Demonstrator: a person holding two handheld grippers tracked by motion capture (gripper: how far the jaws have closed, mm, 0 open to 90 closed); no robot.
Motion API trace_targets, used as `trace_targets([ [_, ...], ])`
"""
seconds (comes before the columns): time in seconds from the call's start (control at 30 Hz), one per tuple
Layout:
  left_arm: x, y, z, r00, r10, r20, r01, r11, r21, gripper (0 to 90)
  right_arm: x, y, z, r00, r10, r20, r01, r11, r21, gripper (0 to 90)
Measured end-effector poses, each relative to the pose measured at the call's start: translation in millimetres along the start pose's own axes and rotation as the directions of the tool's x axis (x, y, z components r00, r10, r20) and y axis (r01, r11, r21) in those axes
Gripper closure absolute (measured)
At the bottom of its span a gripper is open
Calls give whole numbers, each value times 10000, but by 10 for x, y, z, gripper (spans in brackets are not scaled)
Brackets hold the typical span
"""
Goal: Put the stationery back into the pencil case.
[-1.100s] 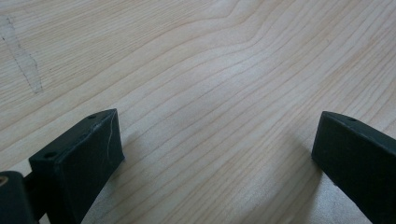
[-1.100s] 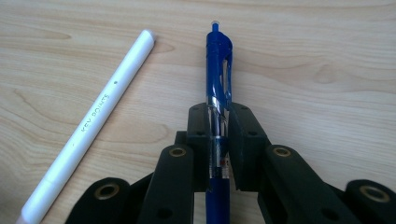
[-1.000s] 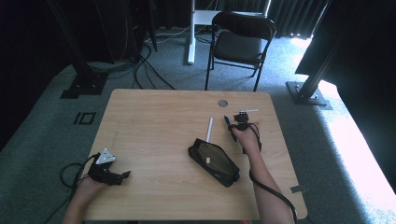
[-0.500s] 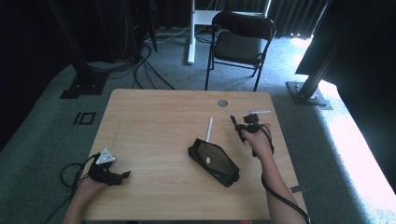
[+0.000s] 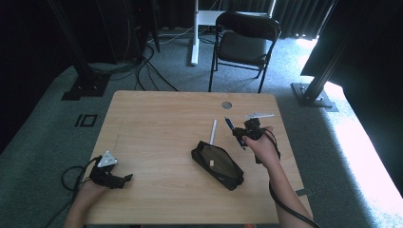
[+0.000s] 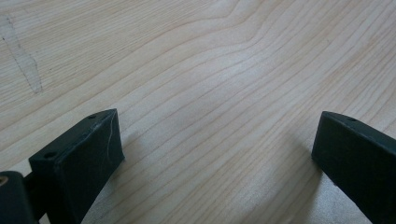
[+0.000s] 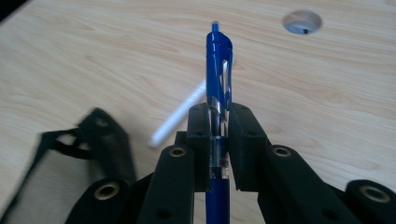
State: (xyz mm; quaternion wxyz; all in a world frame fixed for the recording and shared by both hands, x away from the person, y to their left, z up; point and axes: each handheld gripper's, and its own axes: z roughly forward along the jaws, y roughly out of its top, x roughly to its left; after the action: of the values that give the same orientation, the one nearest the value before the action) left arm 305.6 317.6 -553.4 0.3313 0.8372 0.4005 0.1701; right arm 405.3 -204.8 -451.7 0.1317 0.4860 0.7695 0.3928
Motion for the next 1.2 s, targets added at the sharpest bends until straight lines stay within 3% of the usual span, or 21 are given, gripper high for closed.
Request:
trace_targets([
  [0.4,0,0,0,10000,1,0,-1,10000,0,21,331,4,-96,9942,-644,-861,631,9978,-178,795],
  [0.67,0,0,0,10000,4,1,-4,10000,-3,21,525,-53,-97,9844,-1140,-1340,1137,9935,-100,795],
  [0.93,1,0,0,10000,11,0,-11,10000,3,21,680,-140,-34,9695,-1525,-1917,1627,9859,387,795],
  [1.2,0,0,0,10000,0,0,0,10000,0,21,754,-247,61,9622,-1879,-1970,2094,9732,949,795],
])
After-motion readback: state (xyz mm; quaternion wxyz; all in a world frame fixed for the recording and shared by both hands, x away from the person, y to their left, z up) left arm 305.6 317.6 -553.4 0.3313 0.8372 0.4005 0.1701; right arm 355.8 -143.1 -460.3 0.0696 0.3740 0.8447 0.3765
